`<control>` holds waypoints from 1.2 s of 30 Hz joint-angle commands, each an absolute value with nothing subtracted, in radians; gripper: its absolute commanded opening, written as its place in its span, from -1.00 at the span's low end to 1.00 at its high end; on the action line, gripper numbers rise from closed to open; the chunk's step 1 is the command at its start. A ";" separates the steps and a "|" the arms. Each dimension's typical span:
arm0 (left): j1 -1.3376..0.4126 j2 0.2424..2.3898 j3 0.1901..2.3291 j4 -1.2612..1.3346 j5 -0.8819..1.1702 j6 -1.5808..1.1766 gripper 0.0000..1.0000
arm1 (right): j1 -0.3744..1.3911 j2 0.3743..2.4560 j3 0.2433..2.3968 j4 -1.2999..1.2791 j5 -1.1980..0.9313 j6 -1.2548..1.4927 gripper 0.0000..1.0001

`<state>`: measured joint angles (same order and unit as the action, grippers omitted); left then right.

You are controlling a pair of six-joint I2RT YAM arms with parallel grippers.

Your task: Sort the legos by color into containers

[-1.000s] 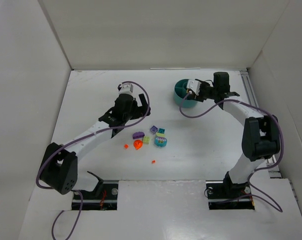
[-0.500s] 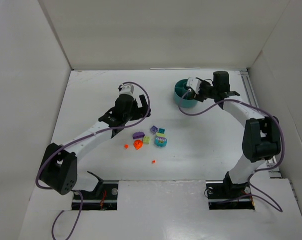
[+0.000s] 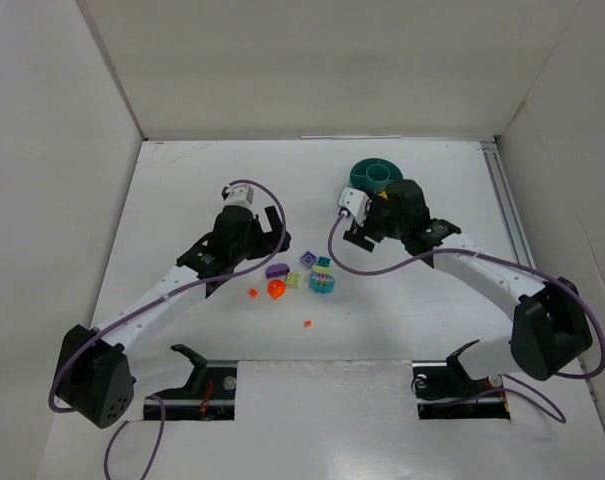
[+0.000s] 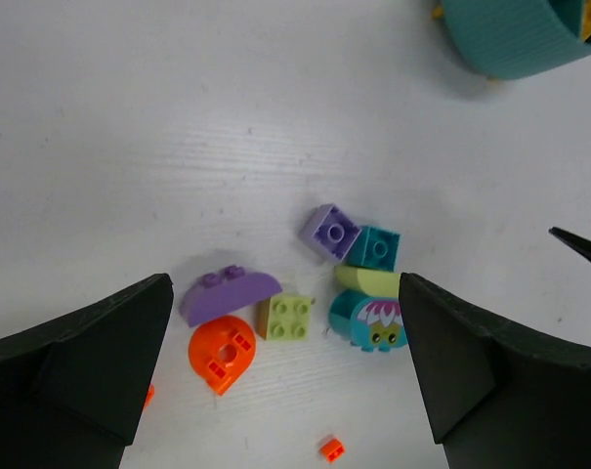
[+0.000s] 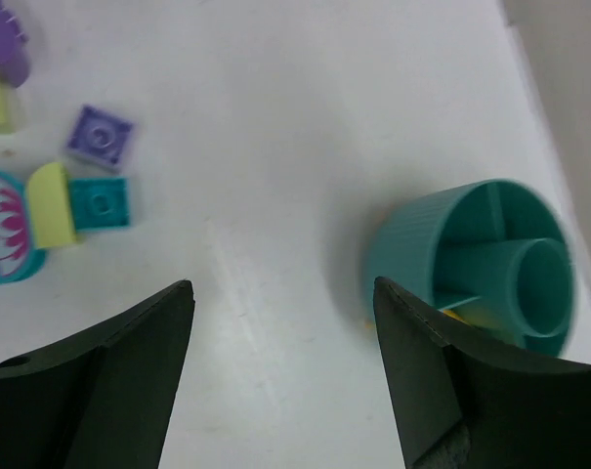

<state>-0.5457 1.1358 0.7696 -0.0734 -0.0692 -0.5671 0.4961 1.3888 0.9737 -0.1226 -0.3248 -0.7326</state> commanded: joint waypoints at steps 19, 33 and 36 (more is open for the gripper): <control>-0.580 1.330 0.621 0.103 0.047 -0.514 1.00 | 0.614 1.307 0.957 -0.321 -0.227 -0.643 0.56; -0.620 1.371 0.572 0.187 0.106 -0.491 0.59 | 0.614 1.224 0.928 -0.342 -0.206 -0.652 0.54; -0.650 1.350 0.572 0.163 -0.003 -0.515 0.52 | 0.614 1.215 0.919 -0.342 -0.206 -0.643 0.54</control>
